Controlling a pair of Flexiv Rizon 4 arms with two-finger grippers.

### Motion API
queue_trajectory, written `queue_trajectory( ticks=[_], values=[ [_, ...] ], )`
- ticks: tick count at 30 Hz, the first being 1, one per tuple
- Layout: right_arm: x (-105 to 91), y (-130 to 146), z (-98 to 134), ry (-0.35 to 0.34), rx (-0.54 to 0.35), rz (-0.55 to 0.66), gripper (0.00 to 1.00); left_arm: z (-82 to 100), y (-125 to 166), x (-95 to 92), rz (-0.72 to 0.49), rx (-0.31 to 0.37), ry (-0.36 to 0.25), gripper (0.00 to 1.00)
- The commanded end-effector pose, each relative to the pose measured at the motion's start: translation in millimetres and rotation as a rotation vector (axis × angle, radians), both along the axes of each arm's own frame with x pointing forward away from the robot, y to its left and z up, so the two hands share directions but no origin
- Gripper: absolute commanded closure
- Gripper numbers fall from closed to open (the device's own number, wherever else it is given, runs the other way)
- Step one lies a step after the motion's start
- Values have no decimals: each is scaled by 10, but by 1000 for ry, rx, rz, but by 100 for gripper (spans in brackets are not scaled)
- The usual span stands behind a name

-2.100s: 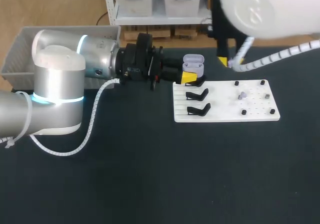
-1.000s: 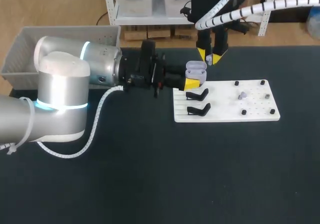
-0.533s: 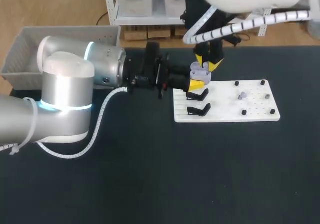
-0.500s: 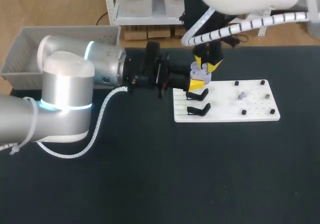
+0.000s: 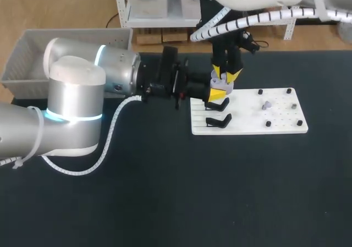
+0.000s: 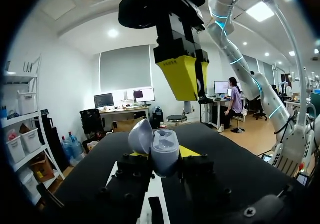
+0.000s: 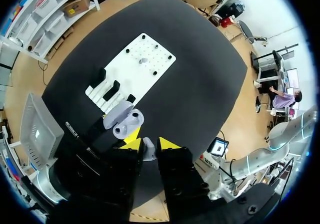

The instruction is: Pick up each earbud case from the left stands, insert the matching earbuds, close the lid, and place the case in the box.

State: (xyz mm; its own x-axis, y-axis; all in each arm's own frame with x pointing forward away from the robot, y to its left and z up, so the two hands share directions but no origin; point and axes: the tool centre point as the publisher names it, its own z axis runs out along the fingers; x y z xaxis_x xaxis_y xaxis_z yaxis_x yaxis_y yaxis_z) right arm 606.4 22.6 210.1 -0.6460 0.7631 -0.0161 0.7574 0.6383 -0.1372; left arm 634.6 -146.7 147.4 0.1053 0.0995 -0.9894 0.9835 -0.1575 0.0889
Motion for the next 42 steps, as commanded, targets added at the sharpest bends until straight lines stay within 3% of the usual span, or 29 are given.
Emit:
queue_trajectory(
  ticks=[1, 42],
  values=[
    [88, 5, -32, 22, 0, -3, 100, -2, 6, -8, 3, 0, -1, 100],
    [283, -135, -257, 64, 21, -56, 100, -2, 6, -8, 3, 0, -1, 100]
  ],
)
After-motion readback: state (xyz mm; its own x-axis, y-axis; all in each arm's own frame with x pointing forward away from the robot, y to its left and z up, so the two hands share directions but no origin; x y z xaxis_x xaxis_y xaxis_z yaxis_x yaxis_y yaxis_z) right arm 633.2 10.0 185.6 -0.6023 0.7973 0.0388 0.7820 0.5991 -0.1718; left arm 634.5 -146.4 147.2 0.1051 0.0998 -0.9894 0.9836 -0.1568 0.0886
